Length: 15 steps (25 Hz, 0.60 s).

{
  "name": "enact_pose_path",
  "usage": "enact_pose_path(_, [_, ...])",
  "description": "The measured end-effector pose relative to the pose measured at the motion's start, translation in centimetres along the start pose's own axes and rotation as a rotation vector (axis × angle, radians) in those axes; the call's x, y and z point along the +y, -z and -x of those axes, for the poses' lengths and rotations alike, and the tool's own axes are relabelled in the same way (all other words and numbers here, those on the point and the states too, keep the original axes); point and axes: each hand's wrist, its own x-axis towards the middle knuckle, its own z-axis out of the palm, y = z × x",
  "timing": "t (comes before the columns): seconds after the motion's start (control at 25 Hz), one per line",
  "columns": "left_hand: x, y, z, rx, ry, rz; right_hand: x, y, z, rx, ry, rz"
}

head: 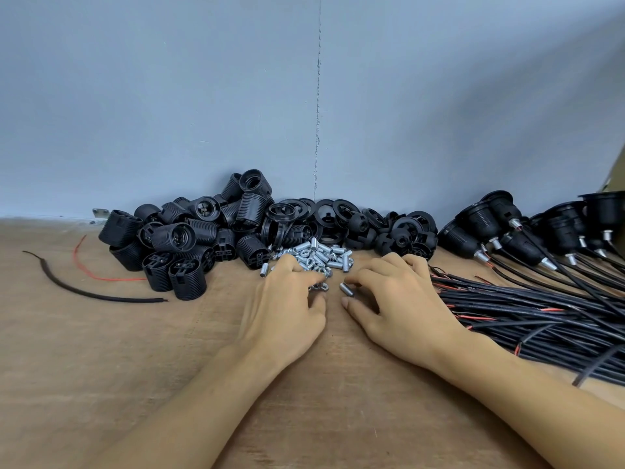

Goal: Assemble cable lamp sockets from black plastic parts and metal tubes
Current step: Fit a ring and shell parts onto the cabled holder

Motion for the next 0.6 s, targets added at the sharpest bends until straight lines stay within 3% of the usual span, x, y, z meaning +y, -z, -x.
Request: enact_pose_path(0.6, [-0.10, -0.22, -0.11, -0.048, -0.027, 0.086, 0.45, 0.22, -0.32, 0.118, -0.014, -0.293])
